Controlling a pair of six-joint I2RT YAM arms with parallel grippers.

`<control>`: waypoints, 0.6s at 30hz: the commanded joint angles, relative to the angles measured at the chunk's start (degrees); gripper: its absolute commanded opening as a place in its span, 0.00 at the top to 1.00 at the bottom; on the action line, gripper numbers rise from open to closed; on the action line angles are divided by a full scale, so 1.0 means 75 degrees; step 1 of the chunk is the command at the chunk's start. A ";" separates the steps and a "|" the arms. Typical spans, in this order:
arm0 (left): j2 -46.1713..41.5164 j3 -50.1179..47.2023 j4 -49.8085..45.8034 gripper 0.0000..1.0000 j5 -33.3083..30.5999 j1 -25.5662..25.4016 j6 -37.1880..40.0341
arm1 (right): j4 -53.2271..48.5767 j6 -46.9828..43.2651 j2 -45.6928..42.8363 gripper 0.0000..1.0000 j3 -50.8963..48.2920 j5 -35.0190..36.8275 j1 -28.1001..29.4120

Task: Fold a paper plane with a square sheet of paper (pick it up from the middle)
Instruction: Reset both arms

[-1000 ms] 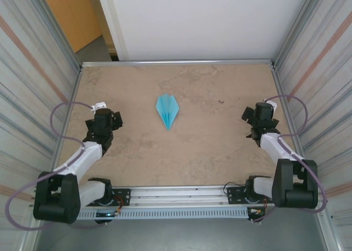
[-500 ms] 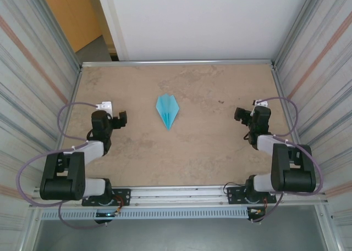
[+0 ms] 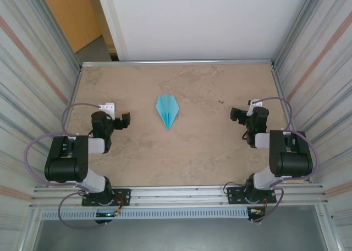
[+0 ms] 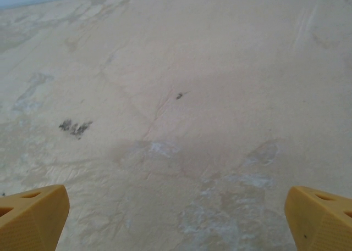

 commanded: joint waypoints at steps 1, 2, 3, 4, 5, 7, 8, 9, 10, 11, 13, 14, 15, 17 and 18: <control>0.0061 0.0335 -0.0095 0.01 -0.0283 -0.0235 0.0314 | 0.0389 -0.0269 0.0039 0.01 -0.0054 0.0047 0.0055; 0.0057 0.0328 -0.0067 0.01 -0.0448 -0.0279 0.0326 | 0.0389 -0.0268 0.0048 0.01 -0.0036 0.0047 0.0052; 0.0057 0.0327 -0.0074 0.01 -0.0440 -0.0280 0.0336 | 0.0377 -0.0259 0.0038 0.01 -0.0035 0.0047 0.0040; 0.0052 0.0313 -0.0059 0.01 -0.0442 -0.0287 0.0328 | 0.0379 -0.0260 0.0038 0.01 -0.0051 0.0047 0.0046; 0.0048 0.0304 -0.0046 0.01 -0.0439 -0.0286 0.0330 | 0.0389 -0.0267 0.0037 0.01 -0.0052 0.0048 0.0047; 0.0024 0.0275 -0.0015 0.01 -0.0436 -0.0280 0.0328 | 0.0385 -0.0260 0.0036 0.01 -0.0056 0.0058 0.0060; 0.0033 0.0281 -0.0011 0.01 -0.0446 -0.0283 0.0332 | 0.0395 -0.0265 0.0030 0.01 -0.0049 0.0048 0.0053; 0.0023 0.0281 -0.0027 0.01 -0.0448 -0.0282 0.0328 | 0.0389 -0.0257 0.0019 0.01 -0.0049 0.0049 0.0061; 0.0041 0.0277 -0.0008 0.01 -0.0458 -0.0291 0.0326 | 0.0389 -0.0268 0.0027 0.01 -0.0055 0.0059 0.0061; 0.0028 0.0280 -0.0022 0.01 -0.0448 -0.0288 0.0341 | 0.0389 -0.0269 0.0025 0.01 -0.0045 0.0054 0.0058; 0.0034 0.0288 -0.0025 0.01 -0.0443 -0.0287 0.0346 | 0.0390 -0.0266 0.0037 0.01 -0.0055 0.0059 0.0060; 0.0049 0.0301 -0.0034 0.01 -0.0442 -0.0290 0.0345 | 0.0389 -0.0273 0.0037 0.01 -0.0054 0.0060 0.0059; 0.0056 0.0310 -0.0046 0.01 -0.0440 -0.0286 0.0348 | 0.0389 -0.0269 0.0037 0.01 -0.0049 0.0059 0.0061; 0.0060 0.0313 -0.0063 0.01 -0.0440 -0.0291 0.0347 | 0.0389 -0.0274 0.0041 0.01 -0.0055 0.0060 0.0063; 0.0058 0.0320 -0.0063 0.01 -0.0433 -0.0289 0.0341 | 0.0390 -0.0274 0.0039 0.01 -0.0051 0.0061 0.0060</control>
